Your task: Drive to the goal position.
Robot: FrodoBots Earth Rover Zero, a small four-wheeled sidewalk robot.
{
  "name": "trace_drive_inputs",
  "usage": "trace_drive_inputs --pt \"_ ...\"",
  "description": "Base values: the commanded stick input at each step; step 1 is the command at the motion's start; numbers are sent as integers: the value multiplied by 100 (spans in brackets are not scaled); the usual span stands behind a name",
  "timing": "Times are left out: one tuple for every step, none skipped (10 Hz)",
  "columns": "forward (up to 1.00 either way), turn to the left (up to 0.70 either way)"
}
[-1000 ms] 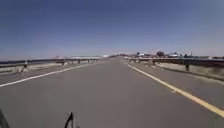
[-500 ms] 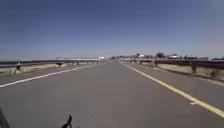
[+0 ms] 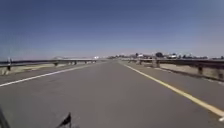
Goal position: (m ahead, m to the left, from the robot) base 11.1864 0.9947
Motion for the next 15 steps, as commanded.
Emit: trace_drive_inputs --pt "100 0" --pt "100 0" --pt "100 0" --pt "100 0" --pt "100 0" --pt "100 0" --pt "100 0" --pt "100 0" --pt "100 0" --pt "100 0" --pt "100 0" --pt "100 0" --pt "100 0" --pt "100 0" --pt "100 0"
